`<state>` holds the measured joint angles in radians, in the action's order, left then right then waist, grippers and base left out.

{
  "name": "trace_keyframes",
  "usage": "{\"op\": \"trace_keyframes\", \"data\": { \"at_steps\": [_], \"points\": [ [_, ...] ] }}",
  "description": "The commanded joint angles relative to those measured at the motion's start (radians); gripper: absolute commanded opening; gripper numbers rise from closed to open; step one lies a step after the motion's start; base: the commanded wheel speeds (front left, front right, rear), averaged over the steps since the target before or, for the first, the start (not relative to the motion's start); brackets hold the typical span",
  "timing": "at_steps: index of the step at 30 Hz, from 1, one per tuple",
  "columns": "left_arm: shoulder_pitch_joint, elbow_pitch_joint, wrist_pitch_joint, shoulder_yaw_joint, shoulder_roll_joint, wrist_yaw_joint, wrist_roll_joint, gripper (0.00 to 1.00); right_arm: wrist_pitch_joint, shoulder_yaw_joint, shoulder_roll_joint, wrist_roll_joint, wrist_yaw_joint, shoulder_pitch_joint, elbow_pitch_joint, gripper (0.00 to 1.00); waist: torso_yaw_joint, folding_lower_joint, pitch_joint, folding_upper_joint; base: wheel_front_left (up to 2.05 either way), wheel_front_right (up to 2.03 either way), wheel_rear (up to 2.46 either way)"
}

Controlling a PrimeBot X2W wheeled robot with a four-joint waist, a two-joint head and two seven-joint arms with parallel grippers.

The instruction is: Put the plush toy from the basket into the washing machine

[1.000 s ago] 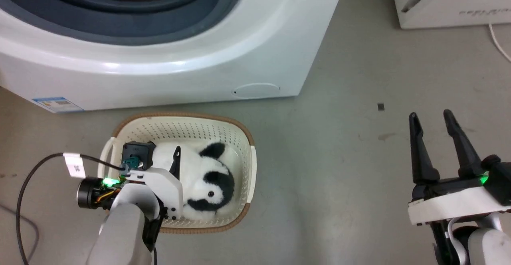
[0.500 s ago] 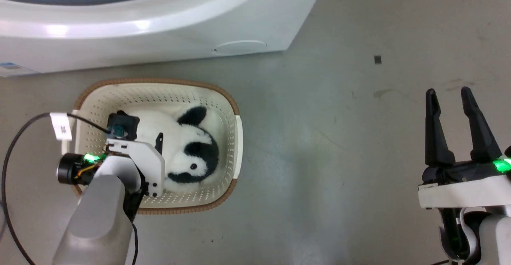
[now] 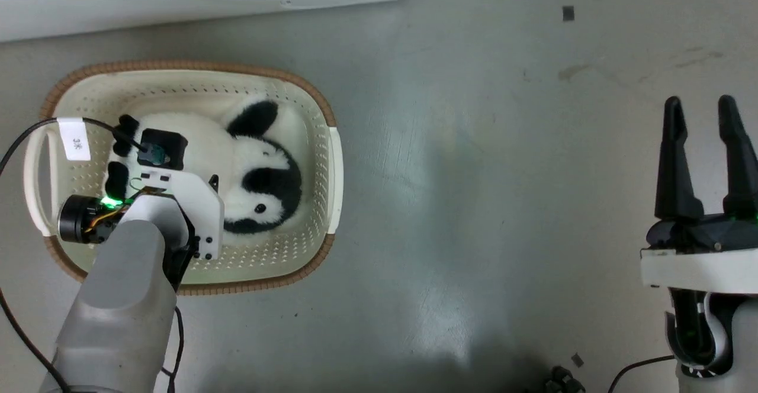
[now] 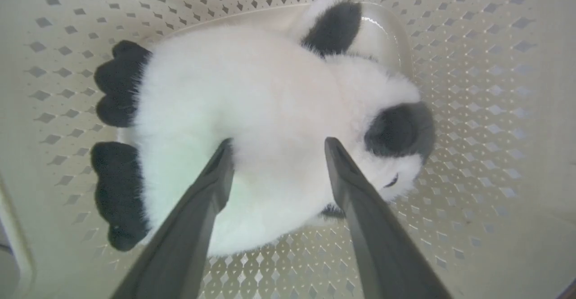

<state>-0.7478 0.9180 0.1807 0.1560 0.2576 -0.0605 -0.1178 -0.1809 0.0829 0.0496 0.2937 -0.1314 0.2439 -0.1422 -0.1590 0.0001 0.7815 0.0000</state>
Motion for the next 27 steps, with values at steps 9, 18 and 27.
{"op": "trace_keyframes", "data": {
  "at_steps": [9,18,27],
  "points": [
    [-0.120,0.125,0.015,0.034,0.028,0.014,-0.027,1.00,-0.031,0.011,0.001,0.052,0.001,0.055,-0.025,1.00,-0.017,-0.0001,0.122,0.0000,0.00,0.00,0.00],
    [-0.197,0.218,0.025,0.068,0.048,0.015,-0.041,1.00,-0.050,0.021,0.001,0.077,0.001,0.088,-0.034,1.00,-0.029,-0.0001,0.187,0.0000,0.00,0.00,0.00],
    [-0.256,0.310,0.030,0.113,0.075,0.001,-0.050,0.00,-0.068,0.030,0.001,0.114,0.001,0.114,-0.034,1.00,-0.050,-0.0001,0.216,0.0000,0.00,0.00,0.00]
  ]
}}
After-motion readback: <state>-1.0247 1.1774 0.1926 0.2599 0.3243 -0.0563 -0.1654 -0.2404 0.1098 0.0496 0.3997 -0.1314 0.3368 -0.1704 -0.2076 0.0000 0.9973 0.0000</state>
